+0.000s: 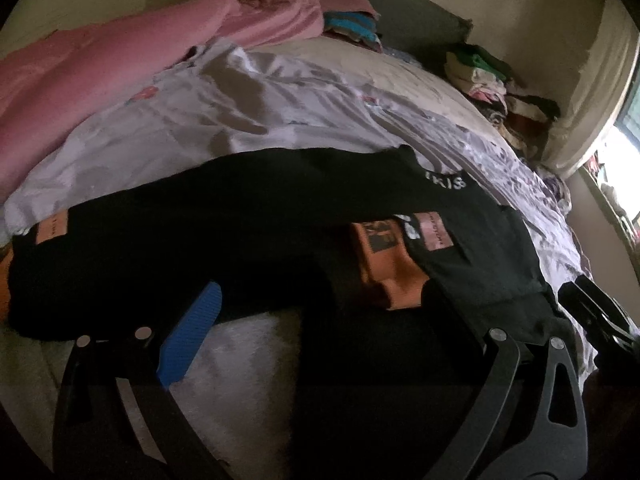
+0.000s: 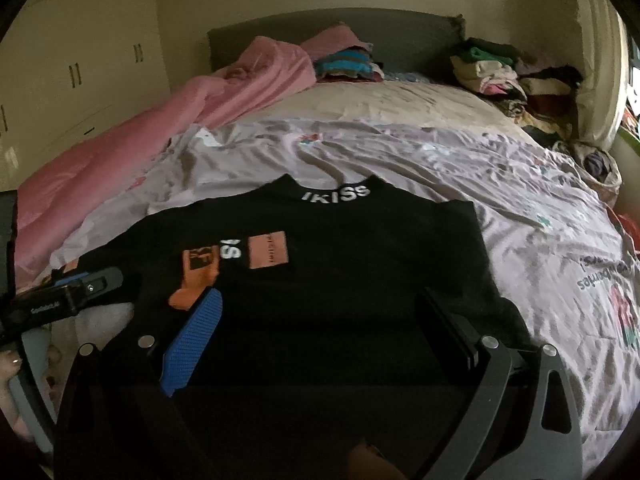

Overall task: Fold small clothes
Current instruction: 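Move the left gripper to the other sleeve's orange cuff and grasp it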

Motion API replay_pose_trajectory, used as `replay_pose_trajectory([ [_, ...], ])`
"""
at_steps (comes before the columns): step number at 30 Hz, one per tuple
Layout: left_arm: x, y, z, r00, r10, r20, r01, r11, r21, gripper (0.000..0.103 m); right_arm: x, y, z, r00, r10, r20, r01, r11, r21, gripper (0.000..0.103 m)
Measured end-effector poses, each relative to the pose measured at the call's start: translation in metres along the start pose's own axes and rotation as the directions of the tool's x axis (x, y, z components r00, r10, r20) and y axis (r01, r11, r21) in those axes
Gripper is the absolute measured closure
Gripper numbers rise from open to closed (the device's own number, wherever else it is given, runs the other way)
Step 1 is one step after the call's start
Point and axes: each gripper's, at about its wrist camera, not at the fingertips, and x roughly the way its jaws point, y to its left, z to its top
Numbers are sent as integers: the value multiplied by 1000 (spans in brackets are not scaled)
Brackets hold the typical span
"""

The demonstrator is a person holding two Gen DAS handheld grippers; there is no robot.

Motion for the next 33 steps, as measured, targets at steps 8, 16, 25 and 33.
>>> replay_pose_trajectory([
  [8, -19, 17, -3, 999, 36, 30, -35, 999, -25, 10, -3, 26, 3, 999, 39, 5, -39, 998, -42, 7],
  [16, -35, 38, -8, 995, 85, 50, -82, 995, -61, 10, 0, 54, 8, 997, 80, 3, -79, 993, -89, 7],
  [25, -50, 83, -17, 991, 127, 50, -117, 978, -174, 10, 7, 94, 9, 991, 135, -14, -135, 980, -148, 7],
  [33, -60, 119, -22, 982, 183, 45, -165, 953, -254, 10, 12, 130, 11, 982, 185, -28, -187, 963, -193, 7],
])
